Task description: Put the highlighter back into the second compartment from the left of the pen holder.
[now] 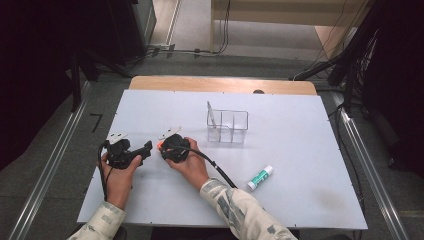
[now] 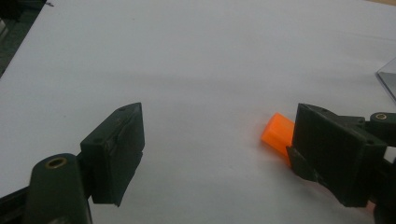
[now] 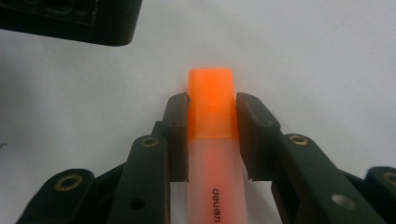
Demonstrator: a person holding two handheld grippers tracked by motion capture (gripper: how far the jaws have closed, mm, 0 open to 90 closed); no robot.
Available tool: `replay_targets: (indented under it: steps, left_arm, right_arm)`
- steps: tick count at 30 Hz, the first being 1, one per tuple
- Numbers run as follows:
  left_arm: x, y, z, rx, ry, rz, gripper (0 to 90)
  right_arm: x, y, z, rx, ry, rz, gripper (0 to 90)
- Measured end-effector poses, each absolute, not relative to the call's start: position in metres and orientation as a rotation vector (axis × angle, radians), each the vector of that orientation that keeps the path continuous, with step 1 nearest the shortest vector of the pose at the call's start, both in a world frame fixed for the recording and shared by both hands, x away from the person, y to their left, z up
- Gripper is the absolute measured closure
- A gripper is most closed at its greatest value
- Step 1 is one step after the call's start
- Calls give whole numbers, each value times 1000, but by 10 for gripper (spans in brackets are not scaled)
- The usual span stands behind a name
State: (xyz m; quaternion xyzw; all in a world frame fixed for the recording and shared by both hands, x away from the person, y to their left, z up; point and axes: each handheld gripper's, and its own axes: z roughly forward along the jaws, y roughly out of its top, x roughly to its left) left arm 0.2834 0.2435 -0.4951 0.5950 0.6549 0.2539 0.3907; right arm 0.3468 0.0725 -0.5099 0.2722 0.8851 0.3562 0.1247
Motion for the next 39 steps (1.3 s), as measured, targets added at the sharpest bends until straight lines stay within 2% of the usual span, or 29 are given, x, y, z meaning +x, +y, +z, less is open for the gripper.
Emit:
replay_targets:
  steps: [9,21,39]
  left_arm:
    - [283,243,-495,1512,1664,648,180]
    - [284,243,-495,1518,1663,649,180]
    - [284,242,-496,1520,1667,645,180]
  right_arm:
    - [345,68,-507,794,2585,1054,651]
    - [340,53,-483,827,2555,1134,651]
    - [343,-1,-444,900,2472,1206,651]
